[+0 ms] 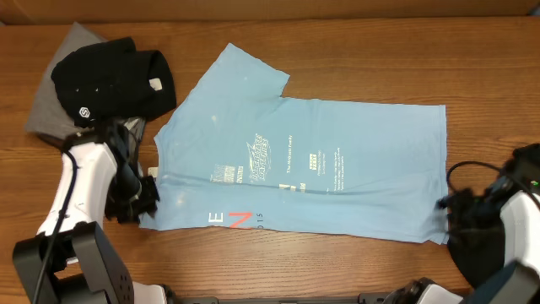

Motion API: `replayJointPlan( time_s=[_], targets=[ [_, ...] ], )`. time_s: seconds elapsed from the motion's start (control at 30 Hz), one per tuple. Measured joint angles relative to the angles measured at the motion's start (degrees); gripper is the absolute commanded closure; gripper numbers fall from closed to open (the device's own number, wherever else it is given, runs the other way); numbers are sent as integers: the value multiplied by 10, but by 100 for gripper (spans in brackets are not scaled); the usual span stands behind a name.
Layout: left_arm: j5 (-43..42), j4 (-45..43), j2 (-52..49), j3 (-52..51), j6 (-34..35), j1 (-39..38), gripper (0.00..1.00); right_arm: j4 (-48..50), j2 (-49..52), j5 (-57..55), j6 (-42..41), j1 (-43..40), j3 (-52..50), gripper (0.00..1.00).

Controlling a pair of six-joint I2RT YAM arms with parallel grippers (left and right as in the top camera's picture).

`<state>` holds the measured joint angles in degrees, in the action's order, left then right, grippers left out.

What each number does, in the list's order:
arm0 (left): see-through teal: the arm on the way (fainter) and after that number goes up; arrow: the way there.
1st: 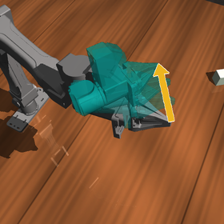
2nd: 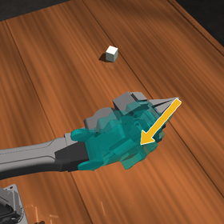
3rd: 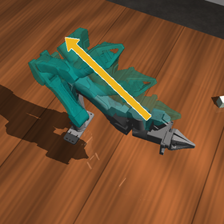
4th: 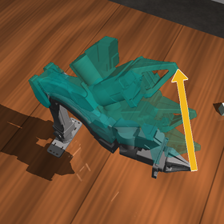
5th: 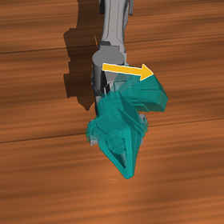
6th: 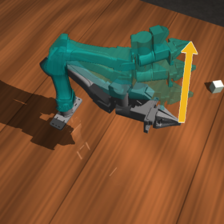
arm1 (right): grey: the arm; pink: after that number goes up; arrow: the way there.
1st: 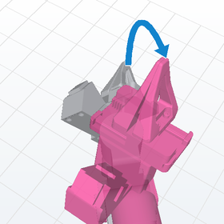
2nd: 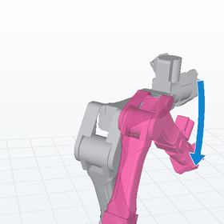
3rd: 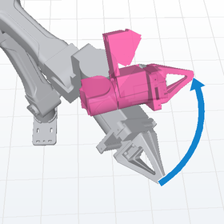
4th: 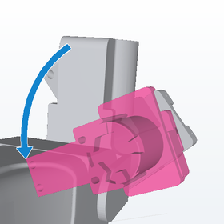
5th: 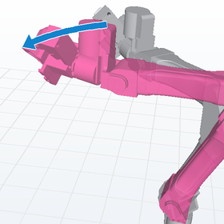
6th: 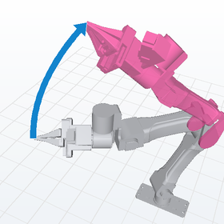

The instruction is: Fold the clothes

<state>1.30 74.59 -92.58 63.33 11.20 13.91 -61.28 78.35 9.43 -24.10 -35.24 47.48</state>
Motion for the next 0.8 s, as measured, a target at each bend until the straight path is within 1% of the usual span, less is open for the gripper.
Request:
replayJointPlan(
  time_s=[0.07,0.17,0.2,0.27,0.4,0.53,0.6,0.73,0.77,0.8],
  targets=[
    [-22,2,0,49,-11,0,68,8,-24,19,9,0,35,35],
    [-77,-26,0,120,-47,-6,65,35,-43,85,34,1,80,38],
    [-101,-51,0,143,-66,-13,60,54,-45,127,45,3,95,38],
    [-131,-94,0,173,-88,-31,56,75,-45,163,52,8,102,38],
    [-159,-219,0,212,-130,-98,55,116,-45,234,64,37,104,37],
    [-162,-335,-10,219,-145,-156,56,130,-45,264,69,67,104,37],
    [-164,-364,-34,232,-146,-171,57,133,-45,272,71,75,104,37],
    [-163,-382,-124,290,-146,-176,57,133,-45,277,73,77,104,36],
    [-163,-381,-154,309,-146,-176,56,133,-45,277,73,77,104,35],
    [-163,-380,-185,332,-146,-176,53,133,-45,276,73,77,104,36]
  ],
)
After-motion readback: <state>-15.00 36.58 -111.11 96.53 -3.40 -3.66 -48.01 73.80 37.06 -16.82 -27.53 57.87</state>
